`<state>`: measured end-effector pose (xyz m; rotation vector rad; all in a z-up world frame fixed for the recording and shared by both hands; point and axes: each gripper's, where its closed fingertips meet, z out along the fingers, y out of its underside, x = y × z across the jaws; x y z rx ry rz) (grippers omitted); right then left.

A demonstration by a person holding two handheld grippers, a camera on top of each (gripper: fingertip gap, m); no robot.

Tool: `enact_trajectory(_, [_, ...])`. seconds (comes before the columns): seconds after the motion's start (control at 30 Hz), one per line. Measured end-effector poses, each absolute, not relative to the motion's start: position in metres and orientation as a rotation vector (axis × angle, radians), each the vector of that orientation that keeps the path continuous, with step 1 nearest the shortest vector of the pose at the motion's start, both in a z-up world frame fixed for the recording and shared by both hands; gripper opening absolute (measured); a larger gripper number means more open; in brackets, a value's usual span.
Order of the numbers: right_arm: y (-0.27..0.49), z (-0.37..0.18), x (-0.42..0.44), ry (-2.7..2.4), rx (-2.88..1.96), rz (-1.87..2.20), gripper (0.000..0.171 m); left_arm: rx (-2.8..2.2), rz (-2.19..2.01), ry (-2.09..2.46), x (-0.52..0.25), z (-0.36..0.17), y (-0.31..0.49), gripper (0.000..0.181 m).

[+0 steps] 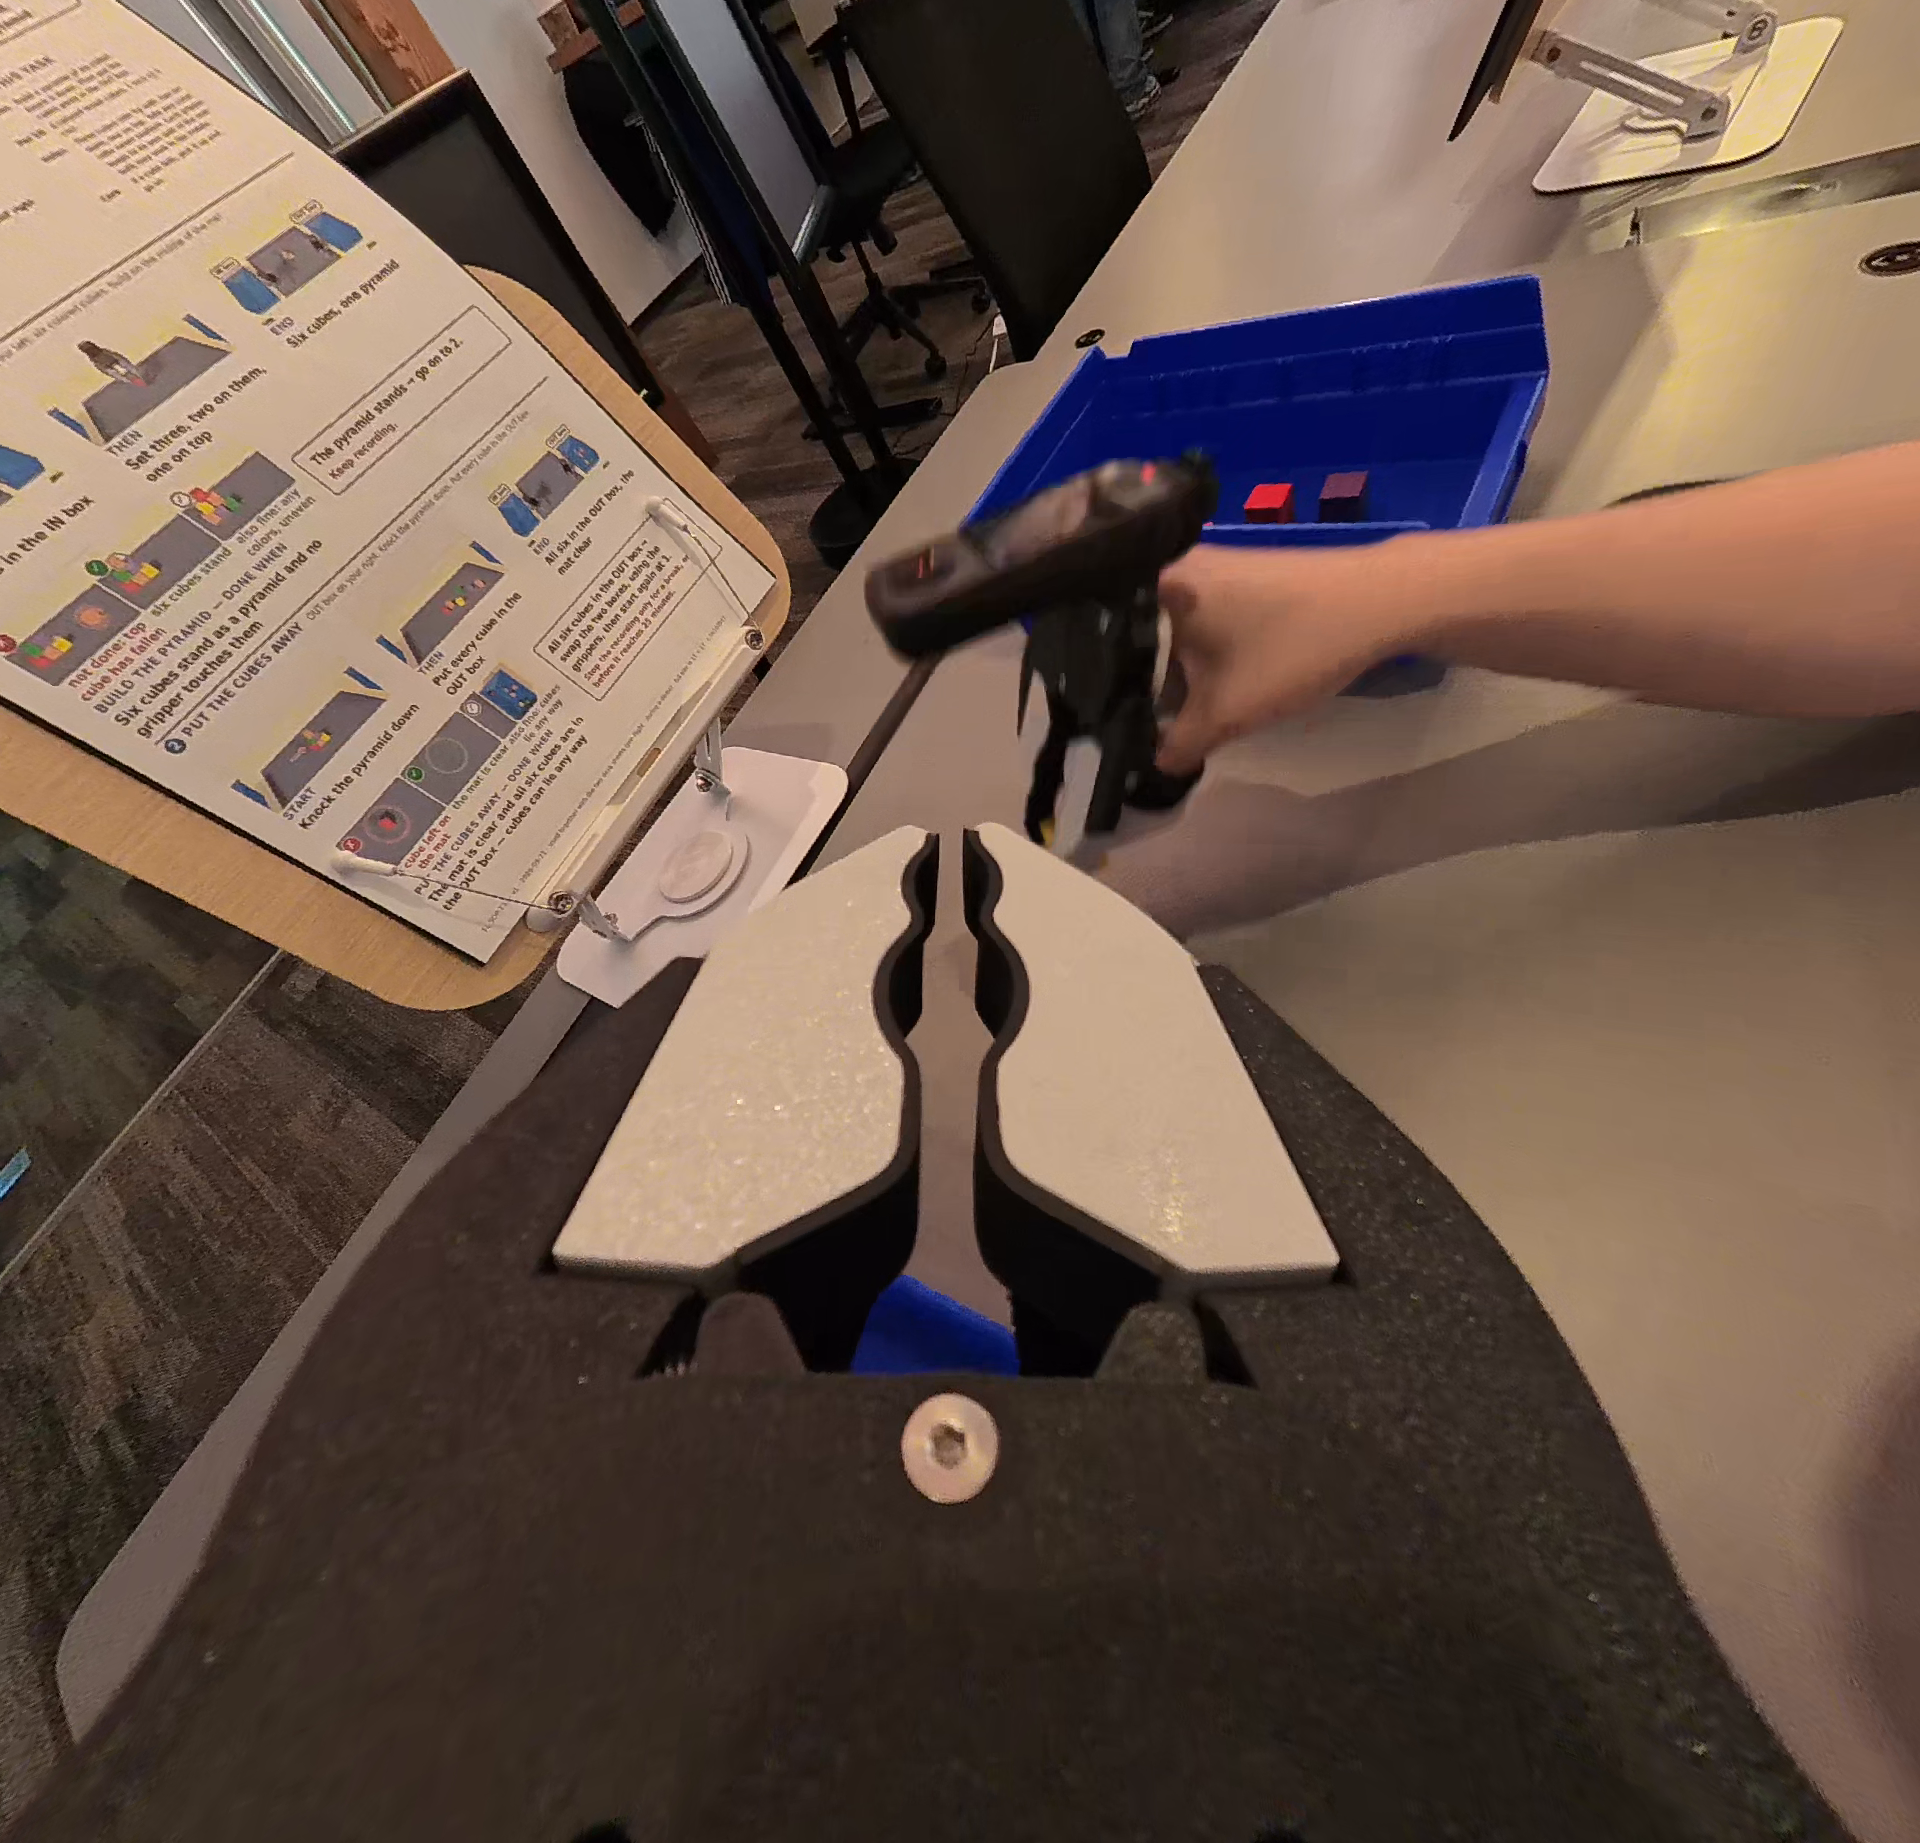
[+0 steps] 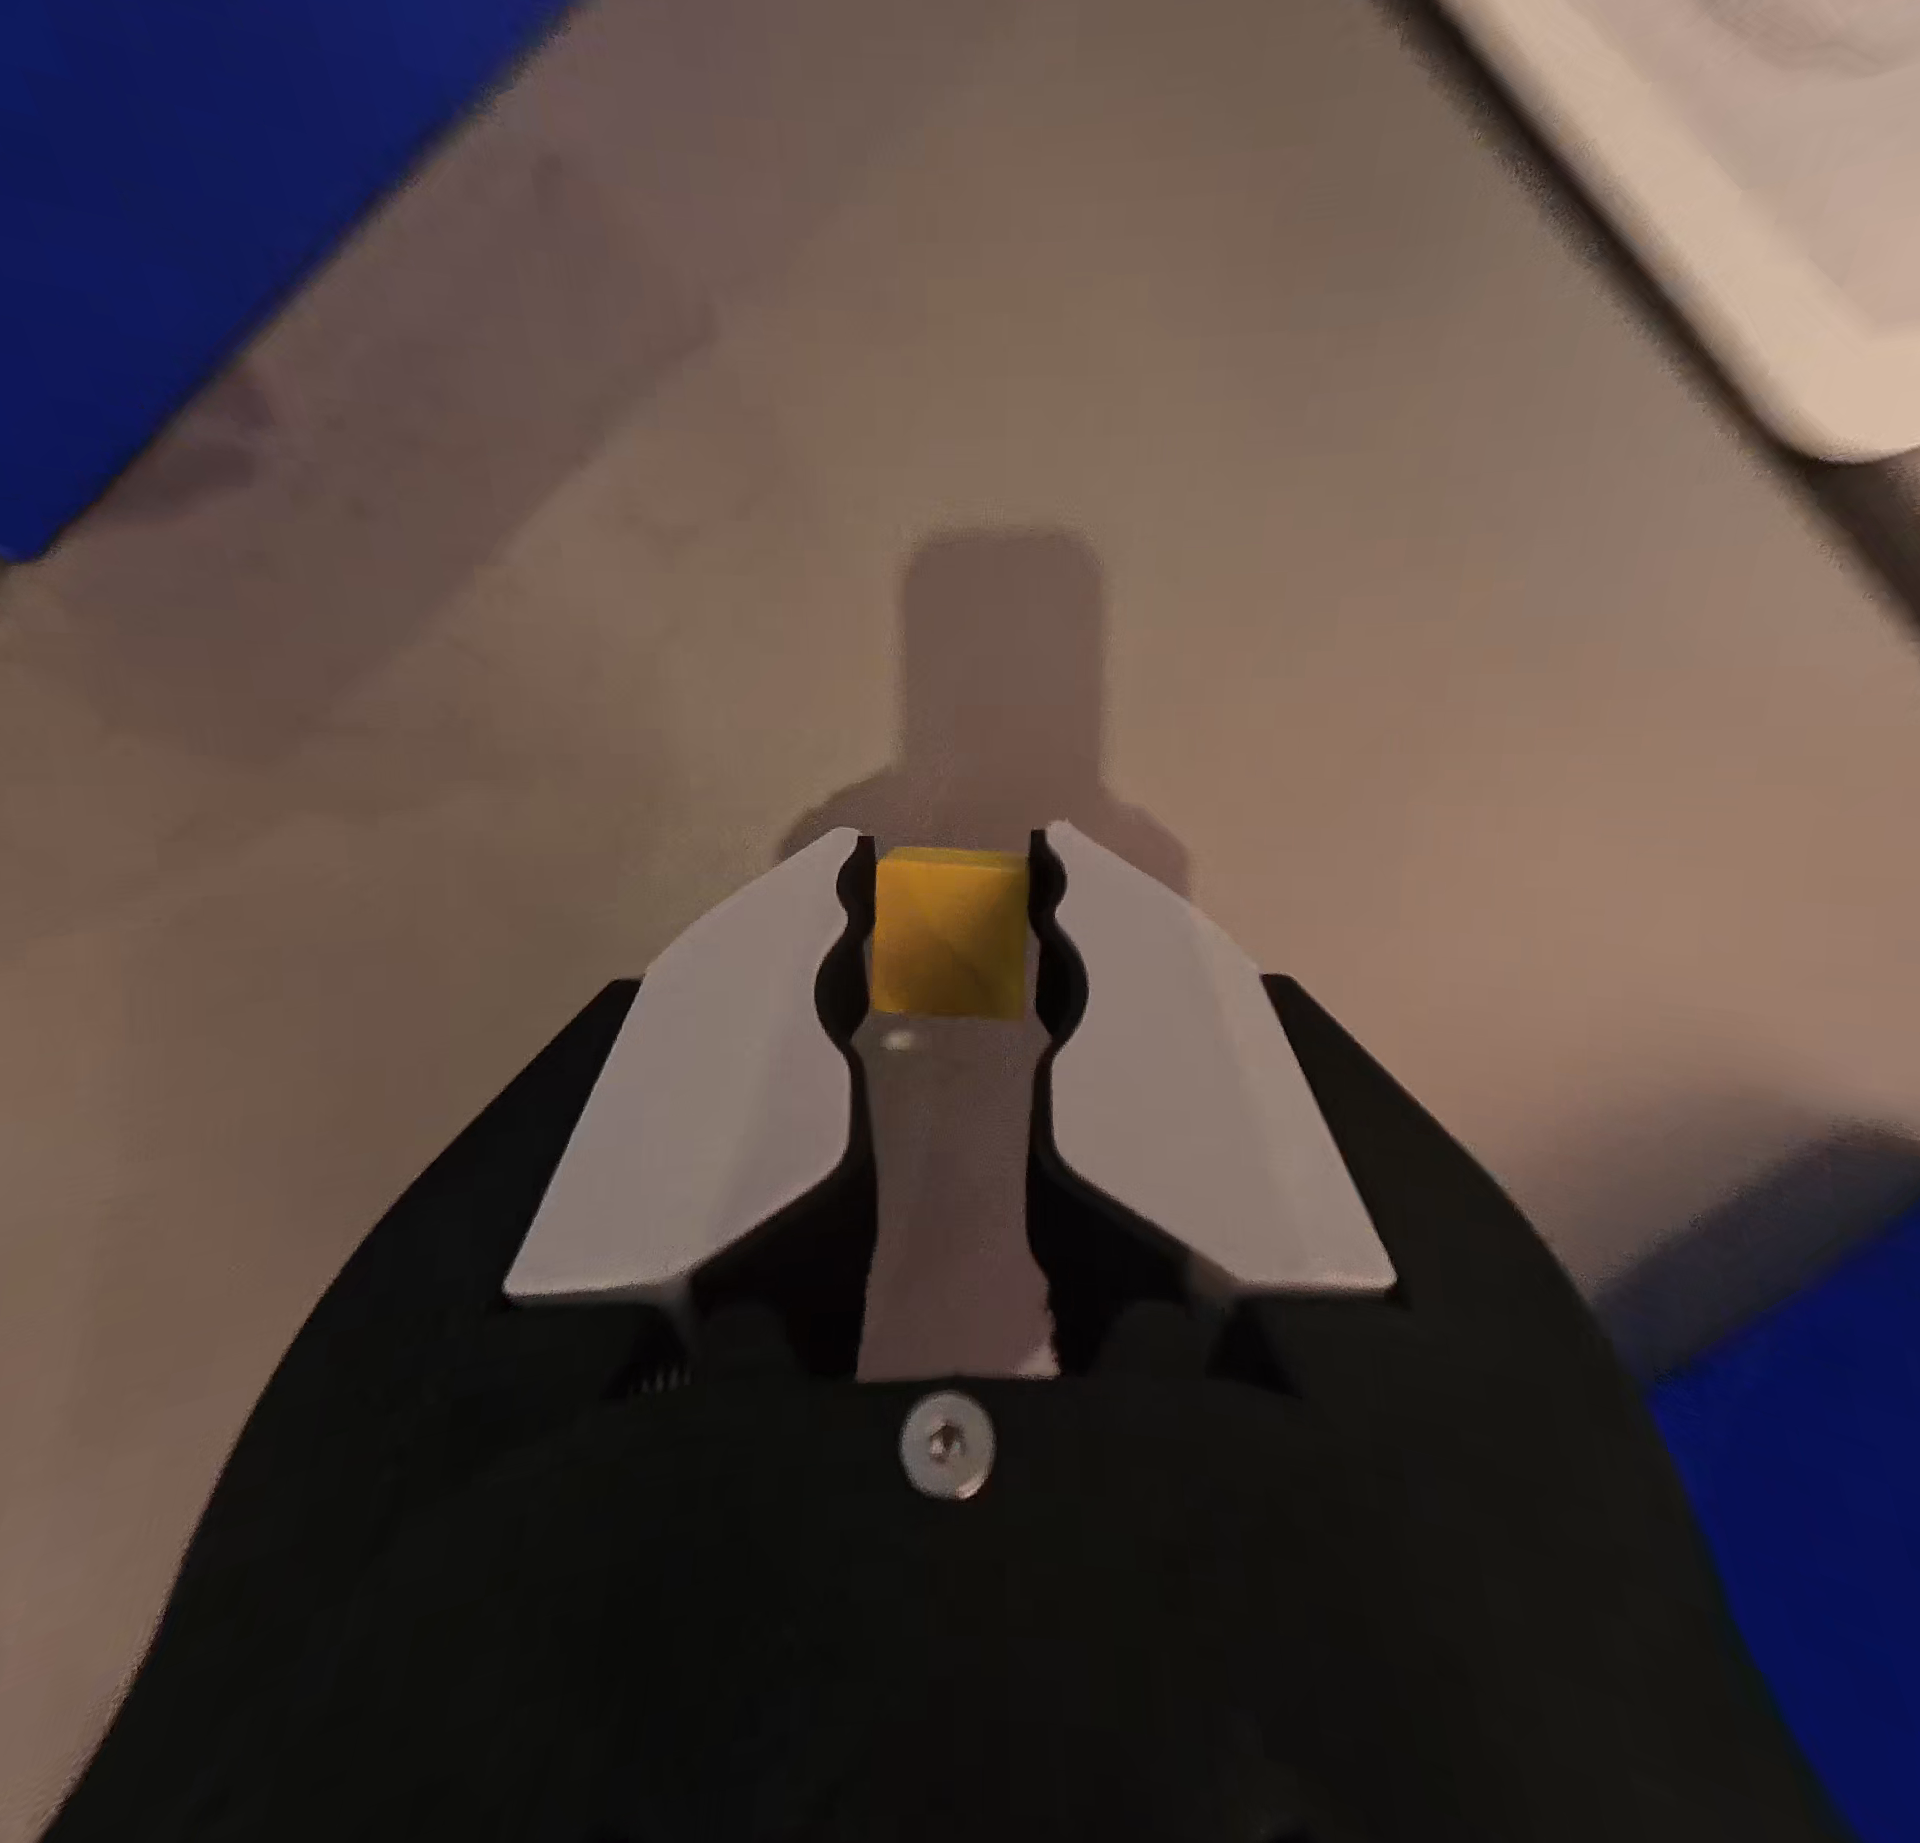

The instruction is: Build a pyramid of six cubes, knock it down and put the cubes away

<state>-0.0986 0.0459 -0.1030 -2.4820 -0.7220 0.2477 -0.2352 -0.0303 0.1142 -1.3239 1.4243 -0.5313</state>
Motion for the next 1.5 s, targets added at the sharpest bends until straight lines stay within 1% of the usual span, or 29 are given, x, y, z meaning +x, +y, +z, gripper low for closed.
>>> enact_trajectory(0.07, [0.048,-0.042,-0.063,-0.653,-2.343,0.171,0.03,-1.324,-0.534,1.414,-0.237,0.116,-0.029,0.004])
enact_trajectory(0.13, [0.049,0.013,-0.002,-0.518,-2.226,0.063,0.029,-1.326,-0.538,1.402,-0.239,0.117,-0.028,0.004])
enact_trajectory(0.2, [0.05,0.034,0.075,-0.302,-2.223,-0.003,0.029,-1.323,-0.542,1.394,-0.24,0.119,-0.027,0.004])
enact_trajectory(0.27, [0.046,0.008,0.138,-0.097,-2.347,0.062,0.029,-1.316,-0.546,1.394,-0.24,0.12,-0.028,0.004])
enact_trajectory(0.37, [0.042,-0.055,0.186,0.031,-2.495,0.164,0.03,-1.314,-0.549,1.399,-0.238,0.119,-0.028,0.004])
enact_trajectory(0.47, [0.035,-0.102,0.199,0.014,-2.602,0.148,0.03,-1.328,-0.547,1.407,-0.235,0.116,-0.027,0.004])
enact_trajectory(0.57, [0.033,-0.126,0.199,-0.026,-2.665,0.134,0.03,-1.34,-0.539,1.423,-0.233,0.111,-0.026,0.004])
enact_trajectory(0.6, [0.033,-0.129,0.2,-0.031,-2.671,0.133,0.03,-1.343,-0.536,1.426,-0.232,0.11,-0.026,0.004])
enact_trajectory(0.67, [0.035,-0.124,0.204,-0.02,-2.659,0.096,0.045,-1.351,-0.536,1.431,-0.232,0.109,-0.025,0.004])
enact_trajectory(0.7, [0.036,-0.112,0.205,-0.026,-2.616,0.085,0.047,-1.357,-0.542,1.431,-0.232,0.108,-0.025,0.004])
enact_trajectory(0.77, [0.036,-0.066,0.207,-0.049,-2.461,0.039,0.047,-1.369,-0.555,1.415,-0.234,0.109,-0.023,0.005])
enact_trajectory(0.83, [0.025,-0.019,0.226,-0.016,-2.325,-0.075,0.045,-1.4,-0.544,1.365,-0.238,0.111,-0.015,0.01])
enact_trajectory(0.9, [0.008,0.003,0.257,0.088,-2.292,-0.15,0.045,-1.444,-0.509,1.288,-0.245,0.113,-0.002,0.016])
enact_trajectory(0.93, [-0.002,-0.001,0.274,0.164,-2.338,-0.156,0.048,-1.472,-0.48,1.24,-0.25,0.115,0.006,0.02])
enact_trajectory(1.0, [-0.026,-0.033,0.294,0.272,-2.526,-0.083,0.058,-1.538,-0.396,1.131,-0.266,0.117,0.024,0.029])
enact_trajectory(1.03, [-0.037,-0.05,0.295,0.301,-2.609,-0.018,0.061,-1.586,-0.33,1.059,-0.279,0.117,0.035,0.03])
enact_trajectory(1.1, [-0.053,-0.076,0.286,0.353,-2.669,0.159,0.059,-1.813,-0.142,0.851,-0.325,0.101,0.066,0.025])
enact_trajectory(1.13, [-0.058,-0.083,0.282,0.373,-2.679,0.213,0.058,-1.947,-0.051,0.77,-0.352,0.088,0.078,0.028])
enact_trajectory(1.17, [-0.065,-0.089,0.284,0.372,-2.709,0.196,0.059,-2.046,0.025,0.692,-0.378,0.078,0.09,0.033])
enact_trajectory(1.2, [-0.072,-0.095,0.291,0.355,-2.752,0.123,0.06,-2.111,0.07,0.627,-0.4,0.071,0.101,0.033])
enact_trajectory(1.27, [-0.081,-0.104,0.3,0.337,-2.818,0.046,0.06,-2.22,0.046,0.53,-0.428,0.056,0.121,0.037])
enact_trajectory(1.37, [-0.078,-0.115,0.292,0.341,-2.841,0.173,0.054,-2.436,-0.112,0.514,-0.447,0.011,0.128,0.042])
enact_trajectory(1.43, [-0.078,-0.124,0.29,0.347,-2.88,0.177,0.05,-2.566,-0.193,0.495,-0.456,-0.021,0.128,0.051])
enact_trajectory(1.47, [-0.078,-0.128,0.292,0.353,-2.902,0.153,0.048,-2.619,-0.168,0.469,-0.464,-0.036,0.13,0.055])
enact_trajectory(1.5, [-0.079,-0.133,0.292,0.351,-2.926,0.145,0.042,-2.67,-0.133,0.461,-0.472,-0.051,0.13,0.059])
